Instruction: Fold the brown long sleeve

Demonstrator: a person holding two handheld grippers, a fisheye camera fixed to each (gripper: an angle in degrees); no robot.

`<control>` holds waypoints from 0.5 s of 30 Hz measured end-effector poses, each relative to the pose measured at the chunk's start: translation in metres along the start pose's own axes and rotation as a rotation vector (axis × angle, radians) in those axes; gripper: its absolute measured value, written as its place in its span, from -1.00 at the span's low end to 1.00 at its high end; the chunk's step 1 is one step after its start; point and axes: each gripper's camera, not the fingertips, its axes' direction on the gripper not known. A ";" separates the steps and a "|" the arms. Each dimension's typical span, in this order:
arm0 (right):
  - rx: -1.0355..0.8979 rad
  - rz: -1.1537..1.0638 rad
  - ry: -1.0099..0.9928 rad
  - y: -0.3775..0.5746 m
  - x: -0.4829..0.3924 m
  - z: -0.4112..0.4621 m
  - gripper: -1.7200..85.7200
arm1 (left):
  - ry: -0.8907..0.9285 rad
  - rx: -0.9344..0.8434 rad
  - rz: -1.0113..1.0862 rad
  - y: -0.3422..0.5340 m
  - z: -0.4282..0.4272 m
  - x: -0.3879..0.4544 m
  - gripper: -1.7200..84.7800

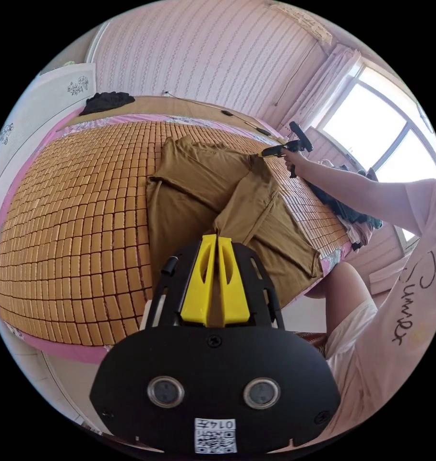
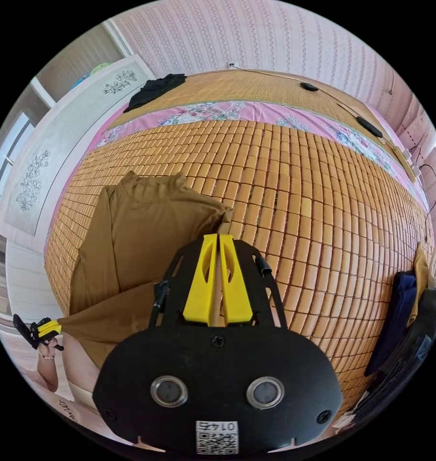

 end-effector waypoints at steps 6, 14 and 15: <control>-0.014 -0.047 0.016 -0.020 -0.017 0.003 -0.94 | -0.085 -0.040 -0.153 0.003 -0.026 -0.037 -0.97; 0.002 -0.233 -0.004 0.017 -0.050 -0.020 -0.87 | -0.181 -0.036 -0.212 0.004 -0.052 -0.052 -0.88; -0.006 -0.274 0.004 0.024 -0.057 -0.021 -0.88 | -0.149 -0.044 -0.191 0.004 -0.055 -0.047 -0.89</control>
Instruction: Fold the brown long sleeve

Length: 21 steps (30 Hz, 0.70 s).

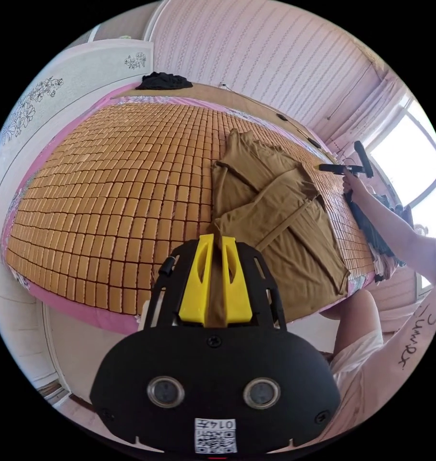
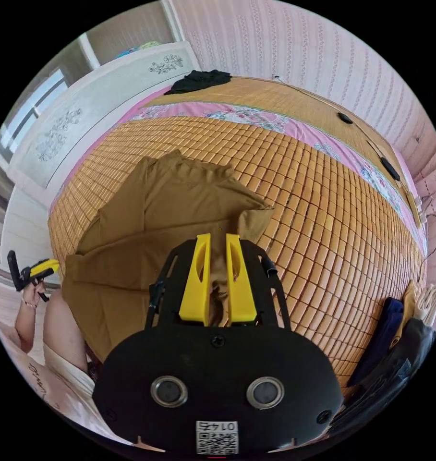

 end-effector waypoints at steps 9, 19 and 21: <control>-0.067 -0.388 -0.022 0.018 -0.113 0.023 -0.94 | -0.023 0.034 -0.052 -0.013 -0.006 0.011 -0.82; -0.050 -0.151 0.005 0.003 -0.063 0.035 -0.97 | -0.135 -0.010 -0.106 -0.036 0.009 0.006 -0.96; -0.062 -0.117 0.002 0.010 -0.042 0.034 -0.96 | -0.103 0.004 -0.123 -0.036 0.011 0.002 -0.95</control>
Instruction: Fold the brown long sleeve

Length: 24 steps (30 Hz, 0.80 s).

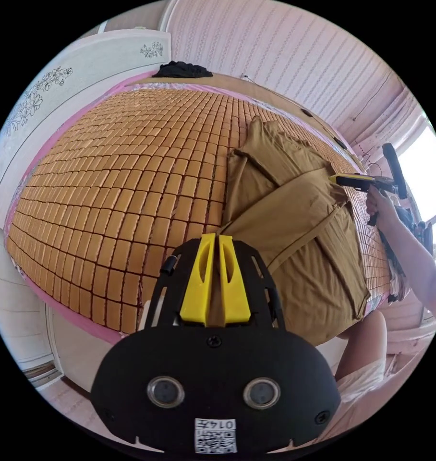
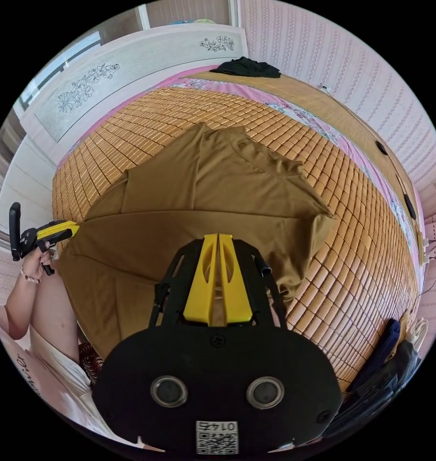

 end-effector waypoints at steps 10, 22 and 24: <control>0.056 0.191 0.129 0.024 0.128 -0.007 -0.74 | -0.152 0.124 0.298 -0.087 -0.031 0.022 -0.87; 0.022 0.428 -0.066 0.026 0.230 0.034 -0.92 | 0.120 -0.051 0.249 -0.262 0.106 0.070 -0.75; 0.080 0.433 -0.181 0.036 0.245 0.028 -0.95 | 0.072 -0.041 0.265 -0.266 0.112 0.074 -0.83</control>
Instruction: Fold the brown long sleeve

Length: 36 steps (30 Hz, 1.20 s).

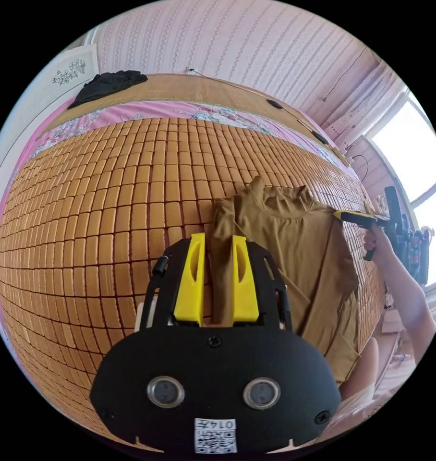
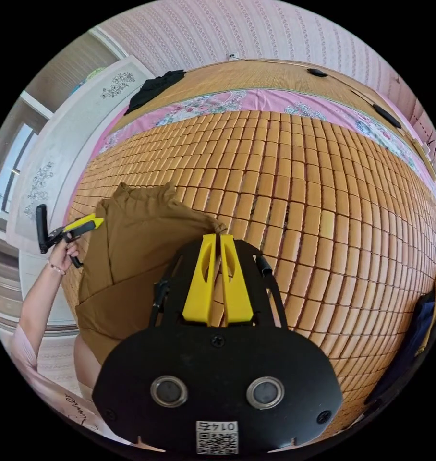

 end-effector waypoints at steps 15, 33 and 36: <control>0.300 -0.137 -0.147 0.078 -0.013 -0.163 -0.97 | 0.171 0.302 0.153 0.022 -0.120 0.031 -0.98; -0.021 -0.177 0.057 0.323 -0.105 -0.099 -0.84 | 0.198 -0.029 0.087 0.244 -0.097 0.044 -0.95; 0.019 -0.247 0.045 0.292 -0.144 -0.086 -0.80 | 0.177 0.018 0.182 0.221 -0.082 0.080 -0.86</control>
